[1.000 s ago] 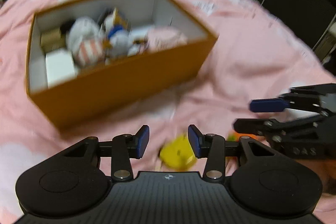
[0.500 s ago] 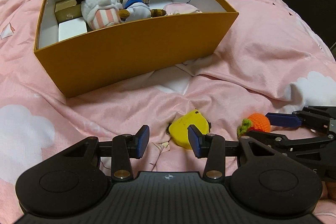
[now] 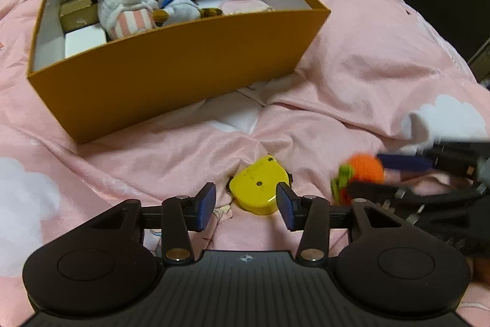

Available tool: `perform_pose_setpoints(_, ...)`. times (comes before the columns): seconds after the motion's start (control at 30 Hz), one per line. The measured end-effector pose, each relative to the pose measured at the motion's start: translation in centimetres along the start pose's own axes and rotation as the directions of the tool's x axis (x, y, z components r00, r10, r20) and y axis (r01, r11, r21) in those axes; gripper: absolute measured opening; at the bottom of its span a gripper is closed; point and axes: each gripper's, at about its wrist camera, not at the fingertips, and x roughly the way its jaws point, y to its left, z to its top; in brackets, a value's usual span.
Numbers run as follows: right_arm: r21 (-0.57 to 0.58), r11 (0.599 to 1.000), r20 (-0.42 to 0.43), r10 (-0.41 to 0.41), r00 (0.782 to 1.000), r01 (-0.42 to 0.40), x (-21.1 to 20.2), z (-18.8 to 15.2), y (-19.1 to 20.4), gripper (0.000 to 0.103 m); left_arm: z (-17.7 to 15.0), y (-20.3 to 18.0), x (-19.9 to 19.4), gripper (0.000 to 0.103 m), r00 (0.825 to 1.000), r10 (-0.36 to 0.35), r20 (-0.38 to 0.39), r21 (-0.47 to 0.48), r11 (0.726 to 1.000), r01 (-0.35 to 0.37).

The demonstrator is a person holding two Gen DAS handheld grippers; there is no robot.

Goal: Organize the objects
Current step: 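Reach the left tool to the yellow toy while the right tool reaches the orange crocheted fruit, then grasp the yellow toy with the left tool while the right tool grasps the orange crocheted fruit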

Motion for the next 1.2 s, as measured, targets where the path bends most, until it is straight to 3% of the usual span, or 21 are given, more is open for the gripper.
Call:
perform_pose_setpoints(0.17,-0.006,1.0,0.091,0.007,0.996,-0.006,-0.3,2.0,-0.5,0.048,0.4,-0.3,1.7,0.058,1.0,-0.021,-0.003,0.06,0.998,0.021)
perform_pose_setpoints(0.43,0.083,0.996,0.002,0.032,0.999,-0.032,3.5,1.4,-2.3,0.051,0.6,0.3,3.8,0.072,0.997,-0.062,-0.039,0.103,0.993,0.065)
perform_pose_setpoints(0.57,0.127,0.989,-0.024,0.075,0.997,-0.072,4.2,1.2,-3.0,0.054,0.6,0.4,5.2,0.07,0.988,-0.116,-0.1,0.094,0.988,0.125)
perform_pose_setpoints(0.67,0.138,0.987,-0.046,0.089,0.995,-0.082,4.9,1.0,-3.0,0.054,0.4,0.0,5.8,0.07,0.988,-0.101,-0.118,0.11,0.987,0.114)
perform_pose_setpoints(1.03,0.152,0.985,-0.054,0.093,0.994,-0.084,5.2,0.9,-3.3,0.054,0.3,0.5,7.0,0.068,0.99,-0.098,-0.097,0.023,0.995,0.101)
perform_pose_setpoints(1.2,0.148,0.988,-0.035,0.053,0.998,-0.047,4.0,0.9,-3.1,0.057,0.3,0.4,6.3,0.069,0.993,-0.069,-0.095,-0.004,0.998,0.069)
